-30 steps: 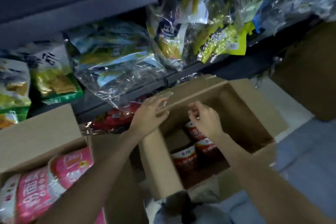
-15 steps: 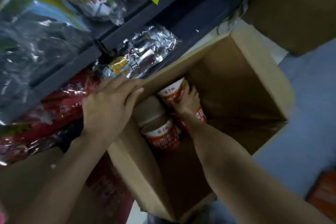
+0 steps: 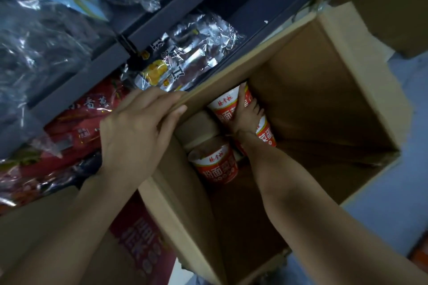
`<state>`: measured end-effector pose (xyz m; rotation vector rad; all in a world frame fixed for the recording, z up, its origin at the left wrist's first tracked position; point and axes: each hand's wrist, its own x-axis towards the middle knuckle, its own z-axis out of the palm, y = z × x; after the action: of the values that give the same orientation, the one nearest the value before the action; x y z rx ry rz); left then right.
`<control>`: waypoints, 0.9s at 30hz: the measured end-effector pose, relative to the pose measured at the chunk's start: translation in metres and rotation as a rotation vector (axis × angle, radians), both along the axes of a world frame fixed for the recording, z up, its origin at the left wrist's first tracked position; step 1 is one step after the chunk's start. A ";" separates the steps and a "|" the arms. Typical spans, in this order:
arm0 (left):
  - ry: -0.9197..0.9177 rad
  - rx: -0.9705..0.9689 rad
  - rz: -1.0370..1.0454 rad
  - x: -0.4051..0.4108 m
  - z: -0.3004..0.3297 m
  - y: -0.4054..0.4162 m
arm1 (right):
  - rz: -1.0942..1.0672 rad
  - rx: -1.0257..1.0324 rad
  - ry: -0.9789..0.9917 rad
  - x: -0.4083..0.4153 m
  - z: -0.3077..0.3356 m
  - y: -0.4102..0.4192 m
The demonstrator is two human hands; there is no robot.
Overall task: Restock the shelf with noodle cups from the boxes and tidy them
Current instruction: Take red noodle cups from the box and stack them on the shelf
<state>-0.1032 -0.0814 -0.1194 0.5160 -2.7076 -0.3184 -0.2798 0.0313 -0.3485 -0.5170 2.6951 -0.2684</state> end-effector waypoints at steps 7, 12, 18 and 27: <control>-0.075 0.057 0.101 -0.015 -0.001 -0.012 | 0.017 -0.133 -0.205 0.000 0.107 0.020; -0.345 0.314 0.250 -0.018 0.009 -0.022 | 0.010 -0.330 -0.259 0.012 0.217 0.042; -0.058 1.000 0.321 0.008 0.101 0.010 | -0.040 -0.846 -0.395 0.052 0.338 0.082; 0.519 0.850 0.204 0.103 0.268 0.045 | 0.413 -1.239 -0.426 0.127 0.473 0.036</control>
<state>-0.0003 -0.0361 0.1488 0.7816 -1.9033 -1.3479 -0.1526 0.0669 0.1247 -1.1320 1.6732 -1.6957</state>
